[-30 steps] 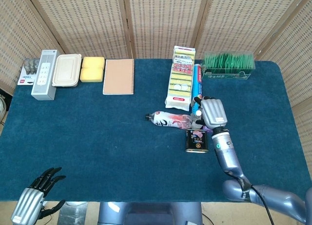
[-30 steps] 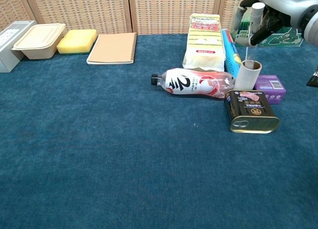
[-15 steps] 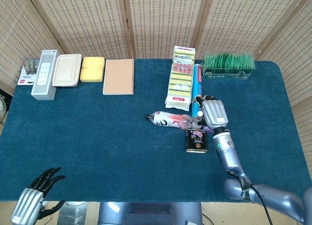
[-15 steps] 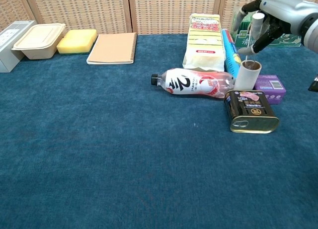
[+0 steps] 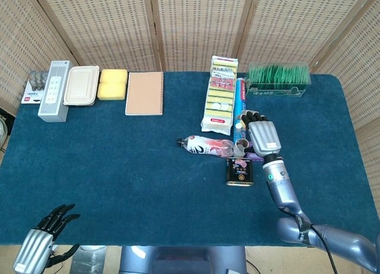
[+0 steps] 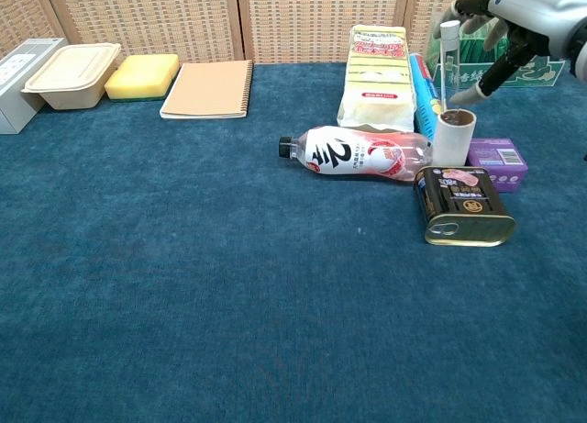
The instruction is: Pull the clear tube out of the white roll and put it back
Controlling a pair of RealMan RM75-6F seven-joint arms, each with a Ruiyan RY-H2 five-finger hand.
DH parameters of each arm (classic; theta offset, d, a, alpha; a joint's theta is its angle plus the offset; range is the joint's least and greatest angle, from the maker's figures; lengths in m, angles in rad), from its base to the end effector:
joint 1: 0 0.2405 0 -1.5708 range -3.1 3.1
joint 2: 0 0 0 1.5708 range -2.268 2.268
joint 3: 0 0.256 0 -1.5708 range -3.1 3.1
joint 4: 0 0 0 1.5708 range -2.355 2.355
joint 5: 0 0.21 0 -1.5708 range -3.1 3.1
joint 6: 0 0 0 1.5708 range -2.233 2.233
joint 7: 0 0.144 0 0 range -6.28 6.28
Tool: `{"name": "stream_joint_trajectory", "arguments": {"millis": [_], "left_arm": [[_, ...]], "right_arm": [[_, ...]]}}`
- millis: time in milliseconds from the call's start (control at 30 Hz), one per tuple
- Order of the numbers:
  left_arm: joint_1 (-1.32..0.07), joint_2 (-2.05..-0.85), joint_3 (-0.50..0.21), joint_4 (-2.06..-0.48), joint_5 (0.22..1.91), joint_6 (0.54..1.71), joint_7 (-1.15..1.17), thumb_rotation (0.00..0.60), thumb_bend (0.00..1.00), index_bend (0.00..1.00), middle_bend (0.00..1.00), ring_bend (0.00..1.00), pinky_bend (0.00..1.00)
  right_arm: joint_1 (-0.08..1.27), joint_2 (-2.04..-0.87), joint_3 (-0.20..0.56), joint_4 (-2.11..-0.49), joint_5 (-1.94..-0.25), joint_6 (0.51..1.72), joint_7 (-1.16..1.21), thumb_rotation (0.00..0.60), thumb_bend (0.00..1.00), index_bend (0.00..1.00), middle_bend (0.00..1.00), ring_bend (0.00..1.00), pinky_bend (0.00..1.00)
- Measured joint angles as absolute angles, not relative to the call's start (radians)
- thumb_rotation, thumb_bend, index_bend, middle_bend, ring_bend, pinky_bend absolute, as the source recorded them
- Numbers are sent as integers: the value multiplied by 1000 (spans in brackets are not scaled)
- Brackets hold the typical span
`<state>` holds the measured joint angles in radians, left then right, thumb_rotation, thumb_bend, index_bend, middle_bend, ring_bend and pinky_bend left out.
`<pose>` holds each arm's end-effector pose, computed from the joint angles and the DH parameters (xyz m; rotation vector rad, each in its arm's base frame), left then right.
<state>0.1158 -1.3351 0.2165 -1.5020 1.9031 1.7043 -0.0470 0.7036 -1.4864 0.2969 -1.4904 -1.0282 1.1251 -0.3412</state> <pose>-0.2761 0.0587 0.0805 -1.5564 -1.0704 -1.1398 -0.1570 -0.3748 0.0487 1.5376 -0.9191 1.0420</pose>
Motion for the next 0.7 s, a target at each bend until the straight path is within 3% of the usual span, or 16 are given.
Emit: {"name": "stream_joint_trajectory", "arguments": {"millis": [167, 700], "left_arm": [[112, -1334, 218, -1504, 1912, 1705, -54, 600, 182, 235, 146, 120, 270], [115, -1343, 224, -1494, 1922, 1708, -47, 600, 181, 235, 146, 120, 270]], "right_arm": [[697, -1449, 293, -1523, -1037, 1122, -346, 552, 184, 204, 150, 156, 228], [537, -1183, 259, -1665, -1102, 1207, -246, 550, 186, 196, 153, 155, 224]]}}
